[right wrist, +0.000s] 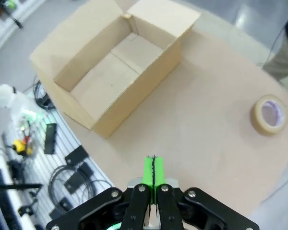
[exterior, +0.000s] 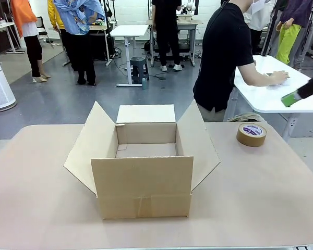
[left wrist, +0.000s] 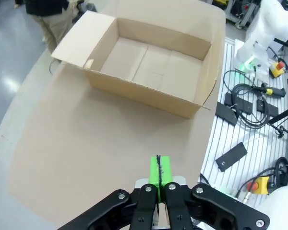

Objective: Wrap the clocks to prevent damage.
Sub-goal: Open the side flaps of the Package Box.

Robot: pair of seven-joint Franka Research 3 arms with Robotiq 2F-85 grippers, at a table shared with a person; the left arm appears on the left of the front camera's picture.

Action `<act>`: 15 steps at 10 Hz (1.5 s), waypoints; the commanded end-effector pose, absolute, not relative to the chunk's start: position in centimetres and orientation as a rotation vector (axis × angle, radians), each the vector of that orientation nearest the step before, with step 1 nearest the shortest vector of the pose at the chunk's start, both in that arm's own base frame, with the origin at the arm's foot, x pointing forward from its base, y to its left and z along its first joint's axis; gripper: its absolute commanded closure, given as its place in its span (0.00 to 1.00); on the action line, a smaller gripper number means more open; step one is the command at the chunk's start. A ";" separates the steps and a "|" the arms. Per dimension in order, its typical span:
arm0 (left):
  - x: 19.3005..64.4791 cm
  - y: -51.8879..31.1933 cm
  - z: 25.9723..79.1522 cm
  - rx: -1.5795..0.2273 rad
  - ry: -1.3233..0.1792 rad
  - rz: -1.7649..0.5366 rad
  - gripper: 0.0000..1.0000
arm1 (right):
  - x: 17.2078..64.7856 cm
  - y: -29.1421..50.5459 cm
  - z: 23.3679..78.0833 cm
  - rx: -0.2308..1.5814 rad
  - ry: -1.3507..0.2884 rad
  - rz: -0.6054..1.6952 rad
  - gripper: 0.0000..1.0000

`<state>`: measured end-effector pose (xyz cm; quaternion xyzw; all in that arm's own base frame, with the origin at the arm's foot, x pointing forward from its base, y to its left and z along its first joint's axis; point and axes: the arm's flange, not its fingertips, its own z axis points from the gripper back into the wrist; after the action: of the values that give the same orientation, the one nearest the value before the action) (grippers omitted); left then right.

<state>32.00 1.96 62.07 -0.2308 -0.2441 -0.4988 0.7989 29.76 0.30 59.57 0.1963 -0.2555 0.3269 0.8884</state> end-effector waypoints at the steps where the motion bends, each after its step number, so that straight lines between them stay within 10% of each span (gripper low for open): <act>1: 33.0 -2.6 64.8 -0.352 -0.369 -0.989 1.00 | 30.6 6.7 62.3 0.397 -0.439 0.543 1.00; 6: 36.0 -14.6 62.4 -0.031 -0.070 -0.807 1.00 | 32.5 19.5 63.5 0.156 -0.207 0.429 1.00; 15: 35.3 -18.2 60.1 -0.036 -0.145 -0.684 1.00 | 31.5 22.9 59.9 0.088 -0.224 0.352 0.99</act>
<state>36.07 -16.92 60.56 -0.0080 -0.0615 -0.3596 0.9311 32.55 21.72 61.00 0.0503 -0.1058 0.1921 0.9744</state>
